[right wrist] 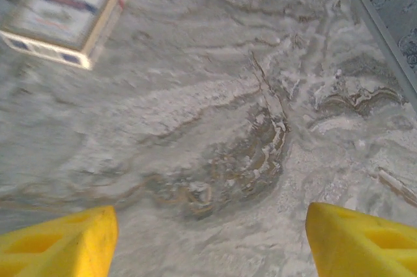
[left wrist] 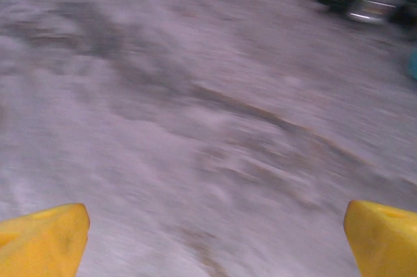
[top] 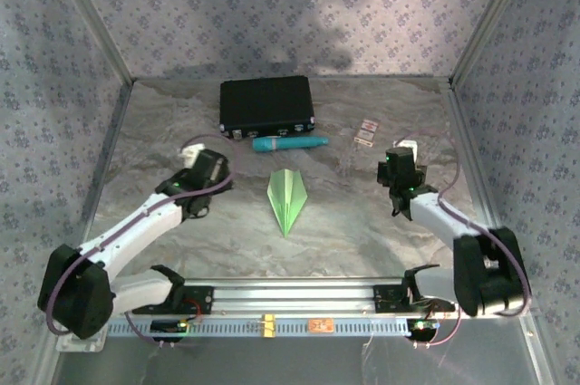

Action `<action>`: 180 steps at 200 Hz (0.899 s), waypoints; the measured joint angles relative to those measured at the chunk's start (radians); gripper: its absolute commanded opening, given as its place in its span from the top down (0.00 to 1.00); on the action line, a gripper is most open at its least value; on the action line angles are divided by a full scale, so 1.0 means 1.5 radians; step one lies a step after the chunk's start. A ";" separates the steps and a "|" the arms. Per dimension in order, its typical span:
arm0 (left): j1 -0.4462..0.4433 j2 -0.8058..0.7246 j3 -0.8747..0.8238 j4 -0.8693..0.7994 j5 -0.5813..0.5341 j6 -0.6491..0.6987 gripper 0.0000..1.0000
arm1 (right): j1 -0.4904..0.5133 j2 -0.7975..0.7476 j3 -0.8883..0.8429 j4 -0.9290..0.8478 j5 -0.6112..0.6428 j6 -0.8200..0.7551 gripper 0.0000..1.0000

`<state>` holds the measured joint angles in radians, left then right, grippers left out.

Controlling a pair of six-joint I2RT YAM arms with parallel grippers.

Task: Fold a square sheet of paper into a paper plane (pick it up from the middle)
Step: Reset both arms

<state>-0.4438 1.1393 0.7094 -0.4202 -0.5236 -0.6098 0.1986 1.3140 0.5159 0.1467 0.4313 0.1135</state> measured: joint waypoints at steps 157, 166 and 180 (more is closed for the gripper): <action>0.270 0.223 -0.185 0.696 0.182 0.357 0.02 | -0.153 0.140 -0.090 0.423 -0.273 -0.108 0.01; 0.275 0.250 -0.193 0.747 0.196 0.365 0.02 | -0.153 0.140 -0.090 0.423 -0.273 -0.108 0.01; 0.284 0.267 -0.202 0.762 0.212 0.366 0.00 | -0.153 0.140 -0.090 0.423 -0.273 -0.106 0.01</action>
<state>-0.0177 1.5402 0.4068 0.7223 -0.2058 -0.0601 -0.0311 1.5242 0.3805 0.7818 0.0223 -0.0452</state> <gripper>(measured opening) 0.991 0.990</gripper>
